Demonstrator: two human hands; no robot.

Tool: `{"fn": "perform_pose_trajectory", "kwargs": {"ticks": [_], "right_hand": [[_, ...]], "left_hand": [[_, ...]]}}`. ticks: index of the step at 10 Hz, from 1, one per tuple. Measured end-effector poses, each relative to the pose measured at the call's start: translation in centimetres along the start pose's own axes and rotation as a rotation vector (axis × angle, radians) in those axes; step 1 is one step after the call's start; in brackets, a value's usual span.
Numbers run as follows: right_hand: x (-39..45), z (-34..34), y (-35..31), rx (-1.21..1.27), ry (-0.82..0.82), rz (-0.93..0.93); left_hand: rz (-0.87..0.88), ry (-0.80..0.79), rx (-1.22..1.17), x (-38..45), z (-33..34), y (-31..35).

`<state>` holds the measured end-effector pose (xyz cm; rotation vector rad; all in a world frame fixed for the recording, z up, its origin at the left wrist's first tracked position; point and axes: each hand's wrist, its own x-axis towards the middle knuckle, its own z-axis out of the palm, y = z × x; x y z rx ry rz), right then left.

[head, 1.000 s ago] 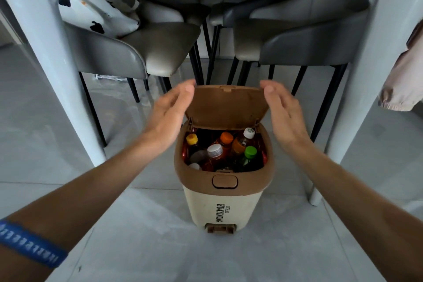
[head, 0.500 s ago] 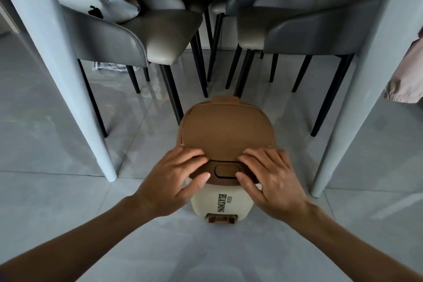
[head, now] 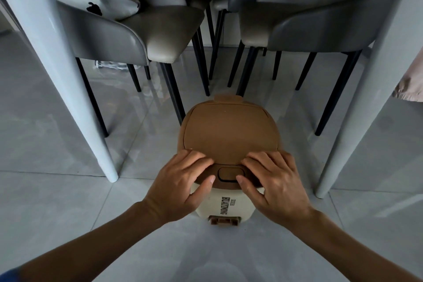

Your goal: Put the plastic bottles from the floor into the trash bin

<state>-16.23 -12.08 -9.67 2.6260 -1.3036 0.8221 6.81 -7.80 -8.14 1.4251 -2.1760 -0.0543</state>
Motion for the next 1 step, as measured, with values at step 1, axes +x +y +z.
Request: {"fn": "perform_pose_trajectory", "kwargs": {"ticks": [1], "right_hand": [[1.08, -1.45, 0.72, 0.219, 0.057, 0.046]], "left_hand": [[-0.015, 0.175, -0.047, 1.71, -2.59, -0.45]]}}
